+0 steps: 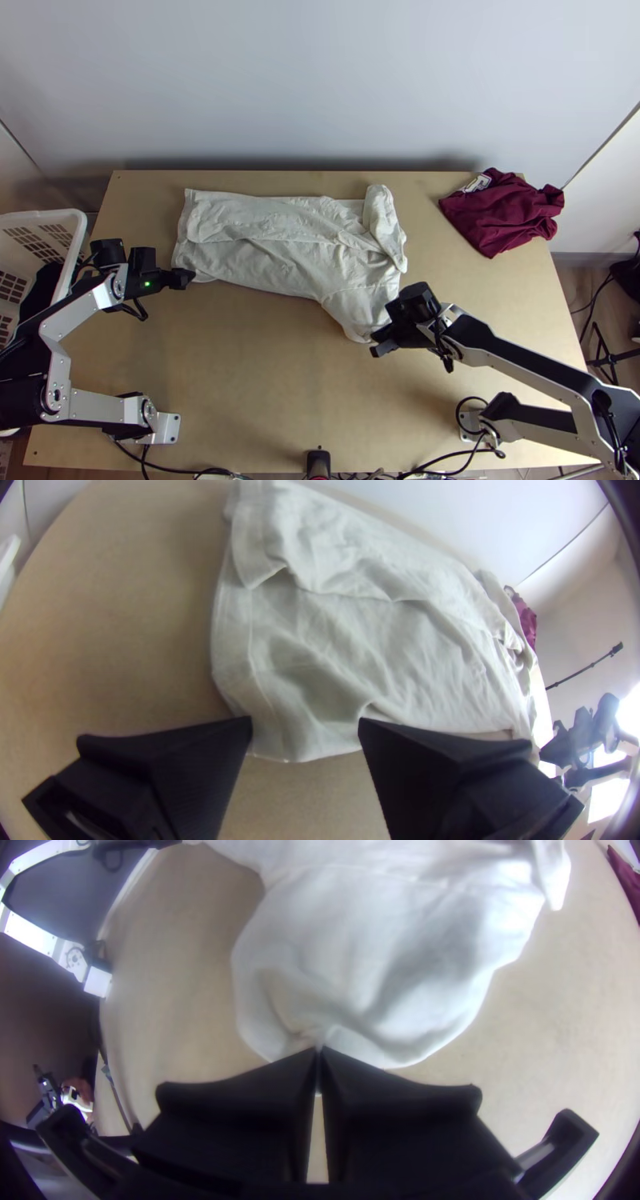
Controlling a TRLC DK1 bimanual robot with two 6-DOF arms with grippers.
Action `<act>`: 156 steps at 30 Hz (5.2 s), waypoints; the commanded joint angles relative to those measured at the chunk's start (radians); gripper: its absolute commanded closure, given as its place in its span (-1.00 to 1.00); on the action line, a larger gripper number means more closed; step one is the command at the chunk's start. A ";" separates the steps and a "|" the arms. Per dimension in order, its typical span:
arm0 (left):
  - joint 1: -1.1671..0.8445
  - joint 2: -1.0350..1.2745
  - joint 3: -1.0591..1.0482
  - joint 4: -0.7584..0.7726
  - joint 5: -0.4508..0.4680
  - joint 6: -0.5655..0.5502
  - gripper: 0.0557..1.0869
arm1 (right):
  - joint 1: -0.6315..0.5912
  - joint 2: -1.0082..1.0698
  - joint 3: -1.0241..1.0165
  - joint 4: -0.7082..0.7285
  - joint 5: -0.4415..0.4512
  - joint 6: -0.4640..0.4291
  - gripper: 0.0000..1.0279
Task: Fold the t-shirt
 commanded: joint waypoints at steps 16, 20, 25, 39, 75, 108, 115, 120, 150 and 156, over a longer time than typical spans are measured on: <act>-0.018 0.072 0.068 0.044 -0.003 -0.155 0.93 | -0.015 -0.016 0.025 0.011 0.049 0.002 0.95; -0.041 0.044 0.056 0.030 -0.003 -0.160 0.93 | -0.021 -0.033 0.031 0.010 0.052 0.007 0.95; -0.038 -0.054 0.085 -0.042 -0.003 -0.169 0.93 | -0.115 -0.085 0.093 -0.010 0.056 -0.003 0.95; -0.028 -0.116 0.340 -0.142 0.008 -0.330 0.93 | -0.335 0.051 0.472 -0.021 0.056 -0.047 0.95; -0.153 0.680 1.038 -0.249 -0.202 -0.541 0.93 | -0.498 0.719 0.937 0.103 0.118 -0.055 0.95; 0.054 0.481 0.875 -0.389 -0.095 -0.430 -0.57 | -0.466 0.163 0.640 -0.136 0.115 -0.127 -0.93; 0.035 0.518 0.866 -0.343 -0.011 -0.499 -0.57 | -0.470 0.012 0.616 -0.193 0.115 -0.116 -0.93; 0.000 0.547 0.865 -0.289 0.035 -0.567 -0.57 | -0.472 -0.036 0.617 -0.231 0.115 -0.109 -0.92; -0.072 0.519 0.697 -0.106 0.112 -0.663 0.93 | -0.484 -0.077 0.710 -0.286 0.115 -0.007 -0.89; 0.012 0.429 0.630 -0.137 0.114 -0.636 0.93 | -0.484 -0.080 0.703 -0.285 0.115 0.008 -0.89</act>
